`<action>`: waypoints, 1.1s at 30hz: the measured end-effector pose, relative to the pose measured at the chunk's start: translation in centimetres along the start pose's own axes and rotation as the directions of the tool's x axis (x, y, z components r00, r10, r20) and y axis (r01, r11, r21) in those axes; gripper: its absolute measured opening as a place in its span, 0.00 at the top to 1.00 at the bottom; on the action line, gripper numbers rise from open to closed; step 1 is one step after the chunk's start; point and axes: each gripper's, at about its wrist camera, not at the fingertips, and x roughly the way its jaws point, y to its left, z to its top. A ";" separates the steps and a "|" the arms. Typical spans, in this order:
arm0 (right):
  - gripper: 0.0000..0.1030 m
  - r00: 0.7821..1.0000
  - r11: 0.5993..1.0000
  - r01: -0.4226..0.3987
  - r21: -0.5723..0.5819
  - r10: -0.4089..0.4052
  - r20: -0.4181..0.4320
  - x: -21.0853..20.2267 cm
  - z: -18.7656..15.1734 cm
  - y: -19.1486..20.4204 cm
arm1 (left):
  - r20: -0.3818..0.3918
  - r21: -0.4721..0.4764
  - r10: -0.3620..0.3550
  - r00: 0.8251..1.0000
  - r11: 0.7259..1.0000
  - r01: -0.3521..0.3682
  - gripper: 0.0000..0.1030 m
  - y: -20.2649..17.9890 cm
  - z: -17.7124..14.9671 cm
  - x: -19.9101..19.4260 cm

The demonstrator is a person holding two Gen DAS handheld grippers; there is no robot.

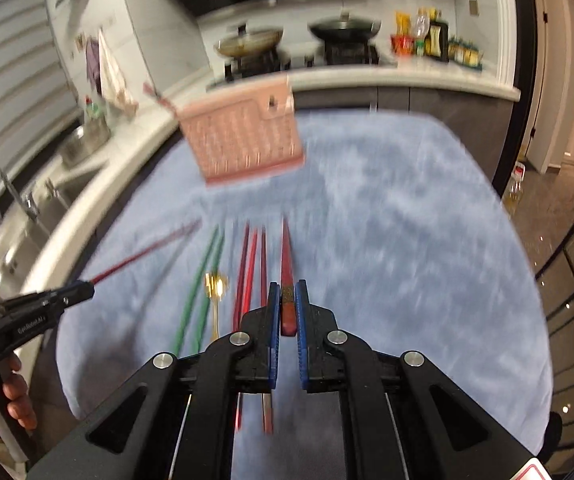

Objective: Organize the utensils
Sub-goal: 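Carry both chopsticks up and insert them into the pink holder, then open both tools to release the chopsticks and pull back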

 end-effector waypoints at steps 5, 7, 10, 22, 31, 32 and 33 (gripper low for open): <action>0.93 0.996 1.000 -0.005 0.015 0.004 0.092 -1.0 4.4 -0.8 | 0.093 0.010 0.022 0.995 1.000 -0.023 0.93 0.0 3.9 -1.2; 0.93 0.992 0.999 -0.017 0.027 0.014 0.126 -1.3 6.4 -1.2 | 0.129 -0.003 0.022 0.991 1.000 -0.022 0.93 0.3 5.9 -1.7; 0.93 0.985 0.999 -0.022 0.030 0.017 0.171 -1.7 9.0 -1.5 | 0.169 -0.019 0.011 0.985 1.000 -0.008 0.93 0.6 8.4 -2.2; 0.93 0.941 0.990 -0.131 0.055 0.107 0.320 -2.8 18.3 -1.1 | 0.376 -0.004 -0.026 0.926 1.000 0.029 0.93 -0.7 19.2 -6.5; 0.93 0.885 0.975 -0.214 0.067 0.165 0.435 -0.1 26.7 1.0 | 0.501 -0.016 -0.026 0.865 0.999 0.040 0.93 -1.7 27.4 -6.3; 0.93 0.883 0.973 -0.221 0.070 0.169 0.439 0.2 27.3 1.1 | 0.501 -0.016 -0.023 0.865 0.999 0.036 0.93 -1.8 27.8 -6.1; 0.93 0.880 0.970 -0.231 0.074 0.176 0.441 0.9 28.0 1.3 | 0.499 -0.018 -0.013 0.867 1.000 0.025 0.93 -1.9 28.5 -5.5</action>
